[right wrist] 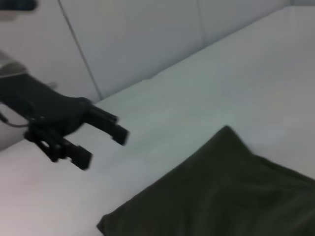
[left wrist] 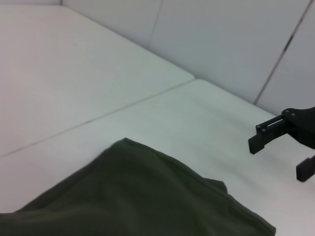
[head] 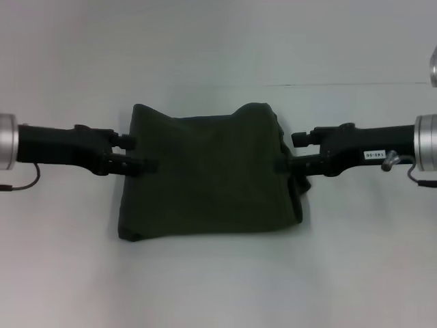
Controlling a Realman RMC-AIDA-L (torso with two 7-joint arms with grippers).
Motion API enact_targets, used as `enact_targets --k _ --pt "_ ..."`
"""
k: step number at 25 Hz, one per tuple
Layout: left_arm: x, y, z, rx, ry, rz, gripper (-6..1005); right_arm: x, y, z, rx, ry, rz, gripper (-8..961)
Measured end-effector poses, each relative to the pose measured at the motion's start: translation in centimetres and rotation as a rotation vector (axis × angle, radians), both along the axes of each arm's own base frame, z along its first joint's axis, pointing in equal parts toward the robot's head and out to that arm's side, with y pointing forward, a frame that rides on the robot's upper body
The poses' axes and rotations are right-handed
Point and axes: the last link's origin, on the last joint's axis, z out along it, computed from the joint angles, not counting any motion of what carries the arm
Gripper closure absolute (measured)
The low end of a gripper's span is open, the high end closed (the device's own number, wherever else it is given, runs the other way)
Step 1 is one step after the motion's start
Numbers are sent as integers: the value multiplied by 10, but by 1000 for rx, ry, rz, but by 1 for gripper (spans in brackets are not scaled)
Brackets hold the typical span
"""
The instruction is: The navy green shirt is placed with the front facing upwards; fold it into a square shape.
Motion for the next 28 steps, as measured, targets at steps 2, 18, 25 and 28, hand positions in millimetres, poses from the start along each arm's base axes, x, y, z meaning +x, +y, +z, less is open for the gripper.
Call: enact_targets --k 2,18,25,28 --pt "5 4 -1 -12 -6 23 139 2 -2 -2 1 16 -2 99" --pt "37 13 -5 -125 -25 96 139 12 -8 2 82 79 59 99" --pt "31 13 -4 -97 -36 118 139 10 -9 0 77 101 70 99" --pt "30 13 -5 -100 -25 121 139 11 -10 1 61 105 42 99"
